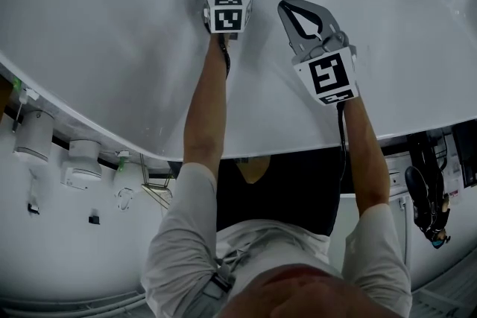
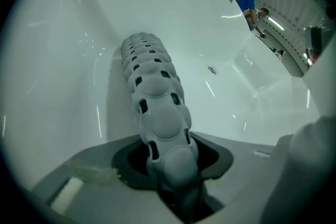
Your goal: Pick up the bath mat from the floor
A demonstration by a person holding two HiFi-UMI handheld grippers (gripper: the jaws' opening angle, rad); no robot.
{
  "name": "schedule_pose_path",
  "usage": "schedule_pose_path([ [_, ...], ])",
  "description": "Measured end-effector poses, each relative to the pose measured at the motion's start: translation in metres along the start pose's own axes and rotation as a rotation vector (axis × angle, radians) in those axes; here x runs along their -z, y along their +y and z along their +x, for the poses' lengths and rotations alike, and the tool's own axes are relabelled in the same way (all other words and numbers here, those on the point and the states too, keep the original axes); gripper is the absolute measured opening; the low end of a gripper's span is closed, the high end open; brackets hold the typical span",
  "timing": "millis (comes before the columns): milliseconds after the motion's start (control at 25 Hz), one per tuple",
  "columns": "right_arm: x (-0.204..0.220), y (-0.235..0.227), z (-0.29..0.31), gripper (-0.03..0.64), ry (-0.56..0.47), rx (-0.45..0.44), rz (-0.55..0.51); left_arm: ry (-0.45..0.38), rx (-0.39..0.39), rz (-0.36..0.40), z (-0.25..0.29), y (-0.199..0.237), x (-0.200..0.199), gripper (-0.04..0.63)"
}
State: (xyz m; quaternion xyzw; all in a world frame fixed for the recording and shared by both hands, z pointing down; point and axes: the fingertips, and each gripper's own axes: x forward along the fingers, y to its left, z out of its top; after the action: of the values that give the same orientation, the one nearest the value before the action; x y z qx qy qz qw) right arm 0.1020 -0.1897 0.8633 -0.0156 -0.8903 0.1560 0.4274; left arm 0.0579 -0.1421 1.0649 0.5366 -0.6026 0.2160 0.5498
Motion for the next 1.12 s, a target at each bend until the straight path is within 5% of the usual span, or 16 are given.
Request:
schedule_pose_path([
  [1120, -0.032, 0.019, -0.045, 0.002, -0.064, 0.056, -0.020, -0.095, 0.076, 0.091, -0.083, -0.051, -0.053, 0.110],
])
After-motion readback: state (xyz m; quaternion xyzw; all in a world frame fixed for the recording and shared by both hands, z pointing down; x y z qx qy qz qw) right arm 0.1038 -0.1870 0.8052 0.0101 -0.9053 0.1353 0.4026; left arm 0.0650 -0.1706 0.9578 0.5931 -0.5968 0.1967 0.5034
